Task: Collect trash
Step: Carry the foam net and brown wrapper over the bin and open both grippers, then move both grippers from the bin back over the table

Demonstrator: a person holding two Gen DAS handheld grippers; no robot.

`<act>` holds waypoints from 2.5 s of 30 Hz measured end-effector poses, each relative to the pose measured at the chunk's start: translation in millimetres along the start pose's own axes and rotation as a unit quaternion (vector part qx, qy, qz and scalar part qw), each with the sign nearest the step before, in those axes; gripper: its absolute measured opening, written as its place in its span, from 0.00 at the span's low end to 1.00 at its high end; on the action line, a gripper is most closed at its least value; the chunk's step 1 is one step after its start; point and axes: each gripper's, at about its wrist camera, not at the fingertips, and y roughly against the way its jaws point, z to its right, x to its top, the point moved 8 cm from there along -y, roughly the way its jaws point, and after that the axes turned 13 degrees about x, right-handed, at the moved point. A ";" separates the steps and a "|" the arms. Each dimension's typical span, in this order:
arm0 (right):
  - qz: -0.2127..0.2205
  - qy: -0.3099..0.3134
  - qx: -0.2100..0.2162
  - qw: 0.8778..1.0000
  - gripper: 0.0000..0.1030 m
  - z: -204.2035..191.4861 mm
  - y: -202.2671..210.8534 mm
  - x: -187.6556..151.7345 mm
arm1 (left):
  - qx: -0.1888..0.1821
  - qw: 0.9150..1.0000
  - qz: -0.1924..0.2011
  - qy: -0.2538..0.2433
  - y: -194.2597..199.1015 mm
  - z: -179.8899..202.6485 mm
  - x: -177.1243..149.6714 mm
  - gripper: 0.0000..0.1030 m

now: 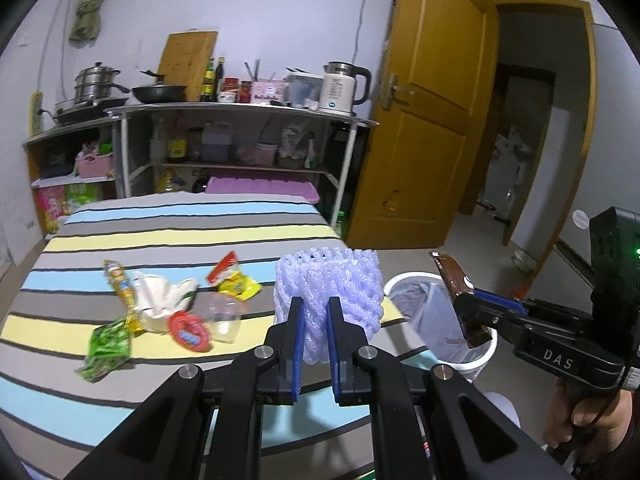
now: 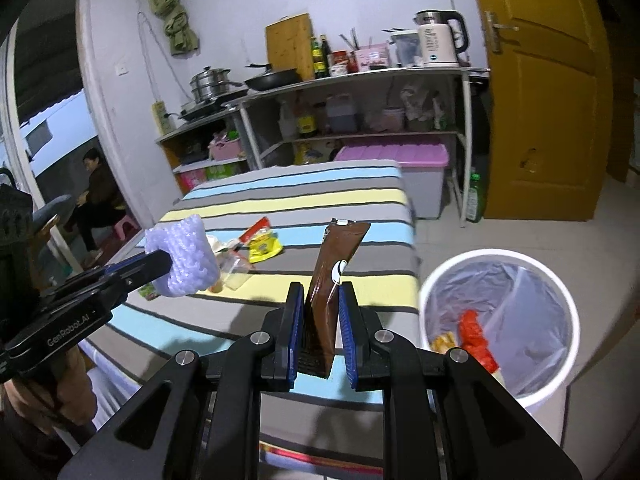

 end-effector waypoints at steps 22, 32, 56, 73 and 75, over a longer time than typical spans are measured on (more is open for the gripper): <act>0.023 -0.071 -0.080 0.994 0.18 101.6 39.6 -4.7 | -0.077 0.995 -0.027 -0.054 -62.8 114.5 10.6 0.10; 0.014 -0.097 -0.095 0.991 0.18 134.4 34.7 -9.7 | -0.098 0.991 -0.053 -0.071 -94.7 149.2 3.6 0.10; -0.013 -0.123 -0.124 0.985 0.31 179.1 16.6 -21.4 | -0.121 0.984 -0.095 -0.094 -149.9 187.2 -18.6 0.23; 0.011 -0.089 -0.103 0.991 0.32 141.3 28.8 -9.3 | -0.119 0.988 -0.064 -0.077 -114.3 159.9 -7.3 0.29; 0.016 -0.081 -0.097 0.992 0.32 132.3 29.8 -7.1 | -0.116 0.989 -0.059 -0.071 -106.6 151.6 -6.0 0.29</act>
